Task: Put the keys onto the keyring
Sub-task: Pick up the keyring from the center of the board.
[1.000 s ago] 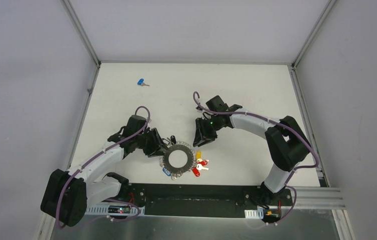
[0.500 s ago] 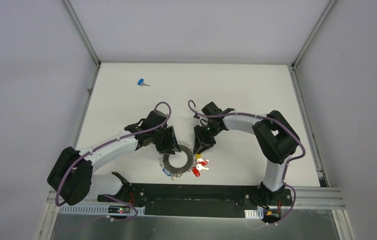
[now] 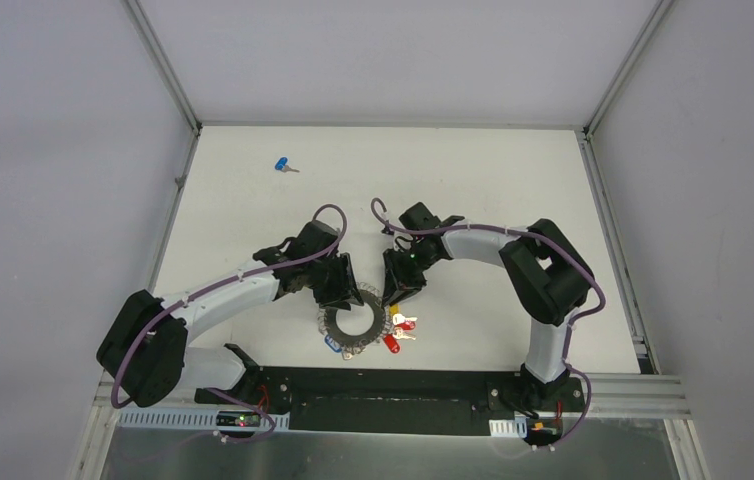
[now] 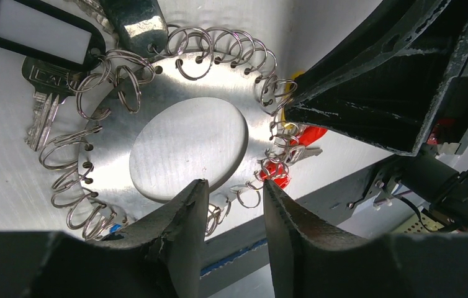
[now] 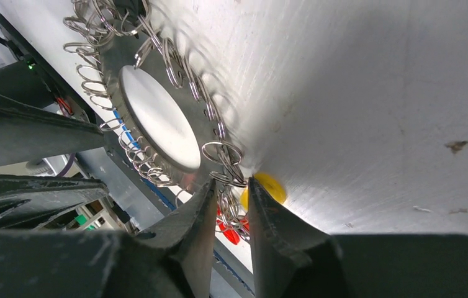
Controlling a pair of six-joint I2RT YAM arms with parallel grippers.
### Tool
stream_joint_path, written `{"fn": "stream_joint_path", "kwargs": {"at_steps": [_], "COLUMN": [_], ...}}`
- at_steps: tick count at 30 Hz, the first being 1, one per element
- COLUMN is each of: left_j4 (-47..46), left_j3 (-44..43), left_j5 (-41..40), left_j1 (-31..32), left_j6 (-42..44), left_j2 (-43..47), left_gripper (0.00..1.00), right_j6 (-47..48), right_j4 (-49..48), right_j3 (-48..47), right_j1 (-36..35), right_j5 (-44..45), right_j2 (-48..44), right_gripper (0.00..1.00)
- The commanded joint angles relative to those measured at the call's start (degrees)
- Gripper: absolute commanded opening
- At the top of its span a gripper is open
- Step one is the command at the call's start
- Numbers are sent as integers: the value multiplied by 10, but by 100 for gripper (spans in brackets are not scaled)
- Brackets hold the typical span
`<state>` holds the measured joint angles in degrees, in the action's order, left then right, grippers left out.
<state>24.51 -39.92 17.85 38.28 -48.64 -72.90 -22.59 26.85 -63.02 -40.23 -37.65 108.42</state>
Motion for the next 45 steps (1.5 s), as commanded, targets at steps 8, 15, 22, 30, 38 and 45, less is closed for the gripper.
{"fn": "stream_joint_path", "kwargs": {"at_steps": [8,15,22,30,38,45], "left_j4": [0,1,2,3,7,18], "left_j3": [-2,1,7,9,5,-8], "left_j5": [-19,-18,-19,-19,-23,-37], "left_j1": [4,4,3,4,3,3], "left_j6": [1,1,-3,-3,5,24], "left_j2": [22,25,34,34,42,77], "left_gripper": [39,39,40,40,40,40], "right_j6": [43,50,44,39,55,103], "right_j4": [13,20,-1,-24,-34,3], "right_j3": [-40,-56,-48,-48,-43,-58], "right_j1": [6,7,7,7,7,7], "right_j5": [57,52,4,-33,-69,-71], "right_j2": [-33,1,21,34,5,-94], "right_gripper": [31,31,29,18,0,0]}}
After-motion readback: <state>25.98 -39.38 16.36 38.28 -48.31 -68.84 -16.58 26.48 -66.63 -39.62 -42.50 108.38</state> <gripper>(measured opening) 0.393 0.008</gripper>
